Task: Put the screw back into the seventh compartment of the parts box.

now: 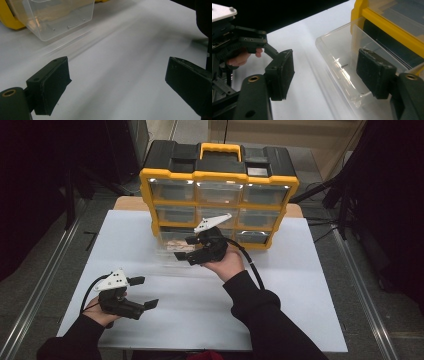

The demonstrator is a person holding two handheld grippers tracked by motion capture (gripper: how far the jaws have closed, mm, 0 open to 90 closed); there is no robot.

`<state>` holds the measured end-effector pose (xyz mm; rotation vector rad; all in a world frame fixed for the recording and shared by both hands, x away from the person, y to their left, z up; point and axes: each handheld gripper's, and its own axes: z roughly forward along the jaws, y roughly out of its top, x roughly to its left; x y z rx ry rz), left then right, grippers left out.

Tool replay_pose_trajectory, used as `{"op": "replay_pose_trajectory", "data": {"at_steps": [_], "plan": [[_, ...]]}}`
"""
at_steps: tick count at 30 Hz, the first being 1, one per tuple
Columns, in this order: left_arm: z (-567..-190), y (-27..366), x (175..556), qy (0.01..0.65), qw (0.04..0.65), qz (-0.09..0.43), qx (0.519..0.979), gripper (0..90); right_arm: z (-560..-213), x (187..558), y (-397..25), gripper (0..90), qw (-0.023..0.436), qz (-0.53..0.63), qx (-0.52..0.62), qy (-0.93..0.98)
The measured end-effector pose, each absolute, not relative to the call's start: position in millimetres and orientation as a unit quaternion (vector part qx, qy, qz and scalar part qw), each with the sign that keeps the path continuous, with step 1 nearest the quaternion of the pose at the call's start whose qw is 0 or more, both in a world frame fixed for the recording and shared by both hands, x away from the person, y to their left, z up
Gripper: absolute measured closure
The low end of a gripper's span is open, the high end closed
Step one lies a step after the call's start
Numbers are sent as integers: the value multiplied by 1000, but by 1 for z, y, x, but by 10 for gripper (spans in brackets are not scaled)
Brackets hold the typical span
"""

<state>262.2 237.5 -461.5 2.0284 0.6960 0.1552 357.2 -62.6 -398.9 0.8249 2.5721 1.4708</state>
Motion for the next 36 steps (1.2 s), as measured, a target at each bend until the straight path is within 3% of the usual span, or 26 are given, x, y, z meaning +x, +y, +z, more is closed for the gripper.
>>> {"op": "replay_pose_trajectory", "data": {"at_steps": [10, 26, 36], "plan": [[-463, 237, 264, 287, 470, 66, 832, 55, -409, 342, -78, 262, 47, 482, 255, 837], [-462, 237, 264, 286, 474, 69, 830, 55, -430, 327, -108, 181, 13, 497, 254, 829], [-461, 237, 264, 285, 474, 70, 830, 55, -440, 314, -123, 149, 16, 503, 254, 826]]}}
